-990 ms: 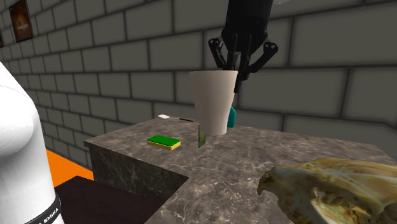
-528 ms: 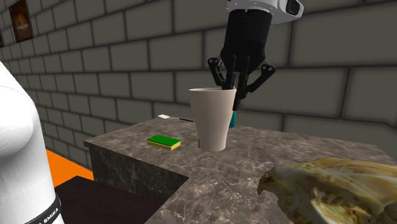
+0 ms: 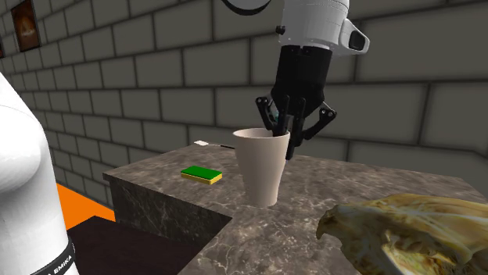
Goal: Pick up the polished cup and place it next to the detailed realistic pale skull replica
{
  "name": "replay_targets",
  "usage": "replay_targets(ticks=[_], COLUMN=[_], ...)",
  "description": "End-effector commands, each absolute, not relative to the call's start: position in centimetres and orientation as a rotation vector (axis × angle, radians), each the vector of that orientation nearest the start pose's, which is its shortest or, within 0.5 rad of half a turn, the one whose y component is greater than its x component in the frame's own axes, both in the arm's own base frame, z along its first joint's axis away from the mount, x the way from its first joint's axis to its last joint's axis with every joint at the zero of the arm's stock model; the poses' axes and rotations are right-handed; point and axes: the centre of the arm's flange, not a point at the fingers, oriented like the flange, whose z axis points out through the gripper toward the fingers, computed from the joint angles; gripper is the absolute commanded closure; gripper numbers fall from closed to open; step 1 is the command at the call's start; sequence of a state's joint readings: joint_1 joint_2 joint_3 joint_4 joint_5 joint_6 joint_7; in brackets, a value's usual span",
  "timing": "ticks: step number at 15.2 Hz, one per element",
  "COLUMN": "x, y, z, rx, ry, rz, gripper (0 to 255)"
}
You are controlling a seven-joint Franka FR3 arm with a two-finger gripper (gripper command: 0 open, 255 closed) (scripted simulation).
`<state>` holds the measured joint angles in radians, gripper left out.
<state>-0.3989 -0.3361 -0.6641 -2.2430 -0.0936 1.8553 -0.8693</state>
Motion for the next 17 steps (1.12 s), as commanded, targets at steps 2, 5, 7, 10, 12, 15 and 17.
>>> replay_targets(ticks=[2,5,7,10,12,15,17], x=[20.2,20.2,20.2,20.2,20.2,20.2,20.2], y=[-40.9,-40.9,-40.9,-40.9,-40.9,-40.9,-40.9], z=[44.8,43.2,42.1,40.5,39.5,37.8,37.8], rx=[-2.975,-2.975,-2.975,-2.975,-2.975,-2.975,-2.975], ry=[0.182,0.182,0.182,0.182,0.182,0.182,0.182], rz=[-0.042,-0.042,-0.042,-0.042,-0.042,-0.042,-0.042], gripper=[255,255,255,255,255,255,255])
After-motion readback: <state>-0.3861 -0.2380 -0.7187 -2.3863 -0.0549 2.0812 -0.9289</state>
